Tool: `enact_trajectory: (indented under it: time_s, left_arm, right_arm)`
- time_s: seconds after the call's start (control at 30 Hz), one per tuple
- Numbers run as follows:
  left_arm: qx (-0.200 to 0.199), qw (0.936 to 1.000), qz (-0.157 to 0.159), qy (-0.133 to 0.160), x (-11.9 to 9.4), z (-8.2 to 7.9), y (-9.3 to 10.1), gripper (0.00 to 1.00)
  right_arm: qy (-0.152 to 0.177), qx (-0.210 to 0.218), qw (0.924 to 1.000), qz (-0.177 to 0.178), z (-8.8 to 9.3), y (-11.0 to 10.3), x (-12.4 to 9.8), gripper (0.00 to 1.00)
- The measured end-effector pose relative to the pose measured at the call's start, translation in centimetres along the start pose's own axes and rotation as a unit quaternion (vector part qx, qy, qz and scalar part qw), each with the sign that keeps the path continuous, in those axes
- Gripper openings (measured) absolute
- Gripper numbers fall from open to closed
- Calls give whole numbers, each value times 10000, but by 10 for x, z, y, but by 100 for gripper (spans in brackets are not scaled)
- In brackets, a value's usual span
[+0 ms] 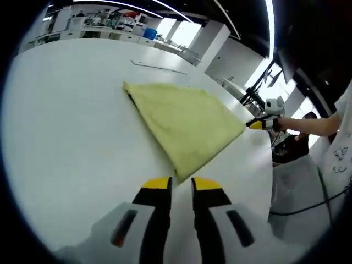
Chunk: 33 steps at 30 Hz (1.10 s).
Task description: Fold the garment on the visible template until the final outline fits inside the template.
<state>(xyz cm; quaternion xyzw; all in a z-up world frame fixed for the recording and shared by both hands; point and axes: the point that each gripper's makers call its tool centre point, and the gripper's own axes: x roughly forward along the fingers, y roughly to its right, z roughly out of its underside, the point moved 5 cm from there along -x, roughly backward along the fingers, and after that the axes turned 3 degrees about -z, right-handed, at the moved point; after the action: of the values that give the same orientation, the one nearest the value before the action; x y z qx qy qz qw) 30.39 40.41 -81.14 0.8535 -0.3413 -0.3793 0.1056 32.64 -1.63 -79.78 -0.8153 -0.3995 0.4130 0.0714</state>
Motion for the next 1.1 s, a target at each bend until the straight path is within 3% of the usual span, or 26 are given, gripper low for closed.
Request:
enact_trajectory:
  time_s: [0.13,0.23,0.33,0.47,0.63,1.1]
  left_arm:
    - [17,10000,63,32,2,-3,3,6]
    - [13,10000,17,62,4,-6,0,9]
    - [-16,10000,46,23,6,-6,0,1]
    - [-223,9997,47,-3,5,-4,3,0]
    - [-184,9998,52,41,0,-3,6,0]
    - [-321,9992,182,-124,-22,29,24,0]
  right_arm:
    - [19,37,10000,17,-1,2,-3,8]
    - [17,71,10000,9,-1,3,-5,0]
    - [12,52,10000,37,-1,4,-6,0]
    - [18,113,9999,50,0,4,-6,0]
    - [-12,154,9999,72,1,6,-7,0]
    - [-267,349,9989,-141,26,-9,-17,0]
